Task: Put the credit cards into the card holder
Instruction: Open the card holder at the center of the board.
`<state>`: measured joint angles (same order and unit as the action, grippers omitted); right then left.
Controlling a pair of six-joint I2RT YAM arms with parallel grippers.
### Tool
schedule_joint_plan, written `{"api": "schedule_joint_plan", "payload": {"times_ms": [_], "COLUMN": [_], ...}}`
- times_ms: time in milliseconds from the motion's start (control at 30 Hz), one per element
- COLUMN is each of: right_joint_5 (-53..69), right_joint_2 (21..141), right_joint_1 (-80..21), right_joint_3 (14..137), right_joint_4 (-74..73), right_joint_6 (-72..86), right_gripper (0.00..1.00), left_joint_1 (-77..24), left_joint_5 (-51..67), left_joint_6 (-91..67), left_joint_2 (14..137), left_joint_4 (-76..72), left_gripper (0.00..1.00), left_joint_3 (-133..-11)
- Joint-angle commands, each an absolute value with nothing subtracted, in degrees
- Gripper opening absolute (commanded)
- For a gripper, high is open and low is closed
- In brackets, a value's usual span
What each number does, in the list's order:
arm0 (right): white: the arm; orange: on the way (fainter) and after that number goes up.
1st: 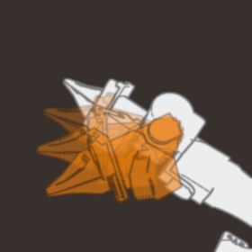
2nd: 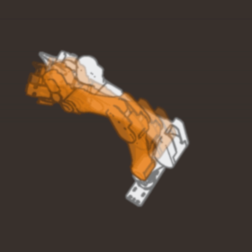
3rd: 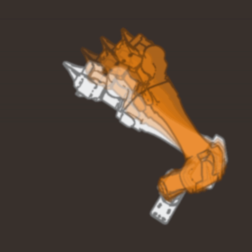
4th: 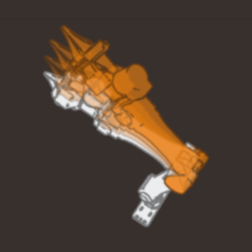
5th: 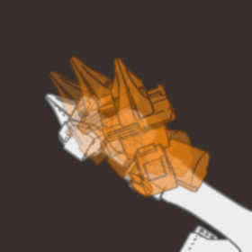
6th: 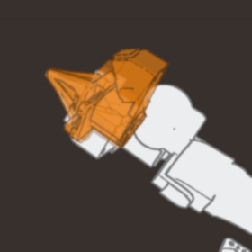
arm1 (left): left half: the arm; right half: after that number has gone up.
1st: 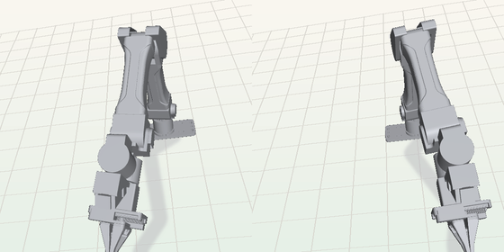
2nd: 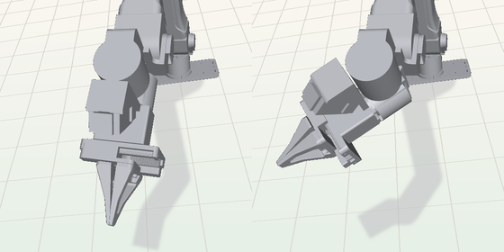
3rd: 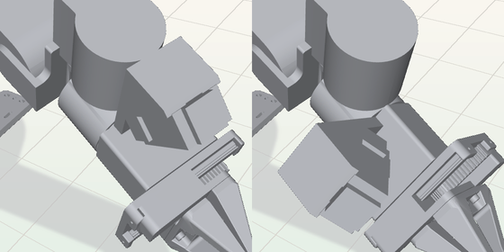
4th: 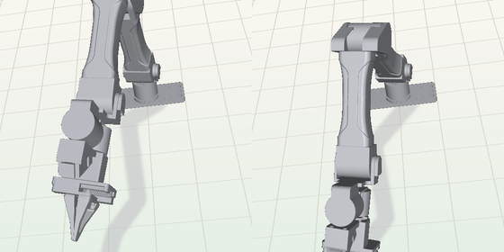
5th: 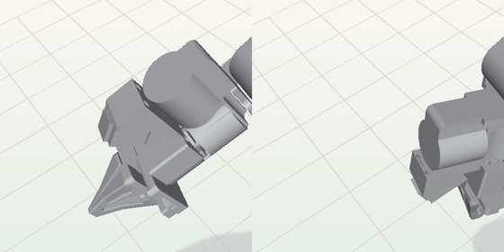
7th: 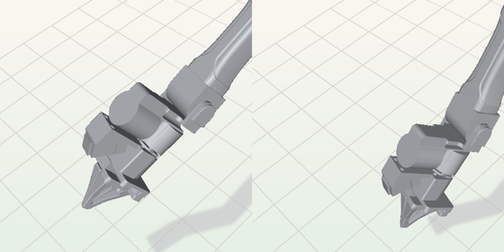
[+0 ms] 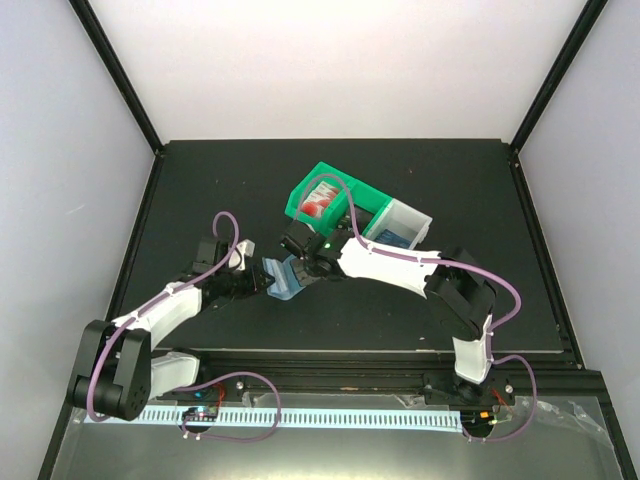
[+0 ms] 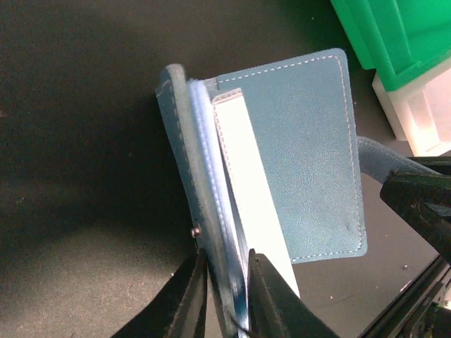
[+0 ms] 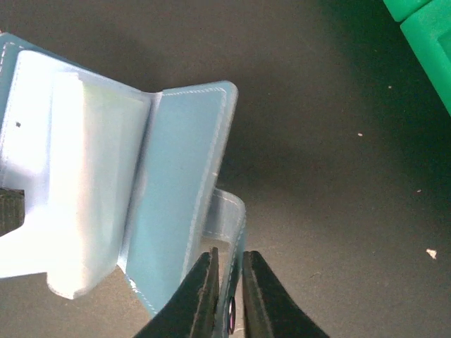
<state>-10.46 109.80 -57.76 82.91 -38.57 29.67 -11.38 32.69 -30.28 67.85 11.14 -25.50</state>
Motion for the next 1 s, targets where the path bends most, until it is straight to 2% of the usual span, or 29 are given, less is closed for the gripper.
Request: {"api": "schedule_joint_plan", "payload": {"times_ms": [0, 100, 167, 300, 400, 500, 567, 767, 967], "right_joint_5": [-13.12, -15.22, -14.75, -8.86, -2.51, 6.51, 9.31, 11.42, 9.60], "right_joint_2": [109.68, 106.69, 104.05, 101.63, 102.98, 104.15, 105.76, 110.81, 113.89], "right_joint_1": [-57.74, -57.74, -57.83, -58.41, -58.62, -58.62, -58.60, -58.59, -58.62], "right_joint_3": [83.86, 82.61, 80.88, 78.58, 78.59, 77.60, 78.16, 79.82, 79.95], "right_joint_4": [-38.40, -37.37, -35.19, -30.23, -27.18, -22.53, -21.16, -21.80, -23.10], "right_joint_6": [30.13, 31.23, 31.38, 30.46, 30.41, 29.73, 30.07, 30.41, 31.42], "right_gripper": [0.18, 0.34, 0.40, 0.43, 0.39, 0.25, 0.19, 0.13, 0.11], "left_joint_1": [-11.43, -11.43, -11.43, -11.51, -11.61, -11.76, -11.84, -12.12, -12.28], "left_joint_5": [32.51, 33.08, 33.55, 34.22, 34.65, 35.30, 35.63, 35.73, 35.65], "left_joint_6": [-29.88, -30.02, -30.06, -30.23, -30.63, -30.73, -30.71, -30.87, -31.09], "left_joint_2": [68.08, 68.68, 68.69, 68.88, 69.67, 69.97, 70.05, 70.43, 70.86], "left_joint_4": [11.61, 11.56, 11.40, 11.29, 11.04, 10.81, 10.88, 10.91, 10.81], "left_gripper": [0.13, 0.03, 0.02, 0.01, 0.01, 0.02, 0.02, 0.02, 0.02], "left_joint_3": [-27.42, -27.64, -27.73, -28.11, -28.30, -28.30, -28.45, -28.52, -28.22]}}
